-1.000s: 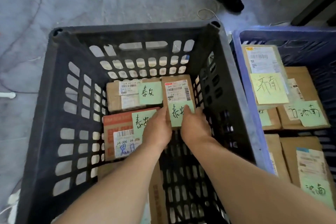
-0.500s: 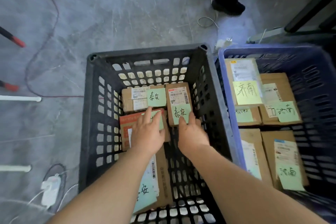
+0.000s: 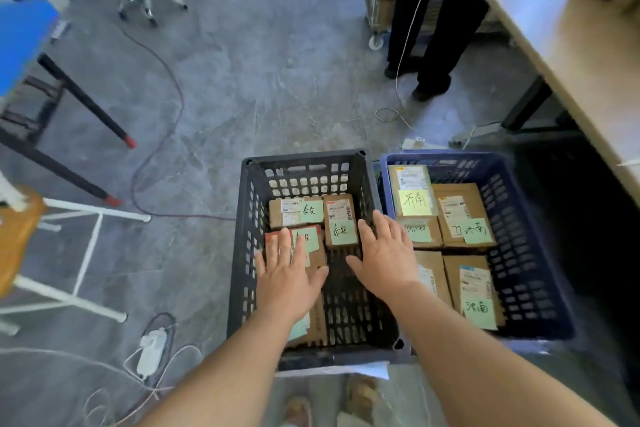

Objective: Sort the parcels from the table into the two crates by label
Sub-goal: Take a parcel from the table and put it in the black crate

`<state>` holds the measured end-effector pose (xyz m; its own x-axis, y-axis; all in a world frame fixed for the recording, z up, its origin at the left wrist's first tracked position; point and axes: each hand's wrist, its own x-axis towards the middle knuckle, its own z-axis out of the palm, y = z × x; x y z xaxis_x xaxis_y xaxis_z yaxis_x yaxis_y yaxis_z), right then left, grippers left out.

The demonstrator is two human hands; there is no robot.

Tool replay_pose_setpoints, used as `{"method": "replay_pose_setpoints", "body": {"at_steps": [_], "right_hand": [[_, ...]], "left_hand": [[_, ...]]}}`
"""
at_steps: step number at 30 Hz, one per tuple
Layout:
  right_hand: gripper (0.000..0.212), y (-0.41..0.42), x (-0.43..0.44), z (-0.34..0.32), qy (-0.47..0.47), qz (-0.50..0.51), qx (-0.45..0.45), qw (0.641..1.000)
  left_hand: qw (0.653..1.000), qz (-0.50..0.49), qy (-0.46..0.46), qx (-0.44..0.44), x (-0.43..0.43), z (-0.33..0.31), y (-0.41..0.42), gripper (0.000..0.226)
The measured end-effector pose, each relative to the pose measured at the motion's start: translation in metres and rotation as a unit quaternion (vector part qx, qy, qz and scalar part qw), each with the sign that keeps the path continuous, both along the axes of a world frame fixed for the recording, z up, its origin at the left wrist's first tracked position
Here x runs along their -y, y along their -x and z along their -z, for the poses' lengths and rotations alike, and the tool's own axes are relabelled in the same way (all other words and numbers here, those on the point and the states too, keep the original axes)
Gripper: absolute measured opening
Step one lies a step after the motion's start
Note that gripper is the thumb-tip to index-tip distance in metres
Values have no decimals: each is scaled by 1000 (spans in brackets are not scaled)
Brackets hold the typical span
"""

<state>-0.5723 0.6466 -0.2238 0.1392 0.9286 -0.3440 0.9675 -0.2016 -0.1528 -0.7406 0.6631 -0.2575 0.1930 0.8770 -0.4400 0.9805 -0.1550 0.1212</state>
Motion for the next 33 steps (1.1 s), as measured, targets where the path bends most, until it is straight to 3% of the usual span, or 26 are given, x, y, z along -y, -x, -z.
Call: {"method": "replay_pose_setpoints", "body": {"at_steps": [7,16,24,33], "right_hand": [[75,12,64,-62,-62,52,35,996],[76,26,155,-94,-72,148,94,982],[72,12,242,-115,-88,292,113,946],[71,-31,342,-142,-125,383,132,906]], "left_hand": [[996,64,-48,27,42,-52,7,76],[984,148,-60,80,91,-81,11,76],[956,252,-70,131,145,-107,-39,75],[925,332,-111,151,207,-133,-103,73]]}}
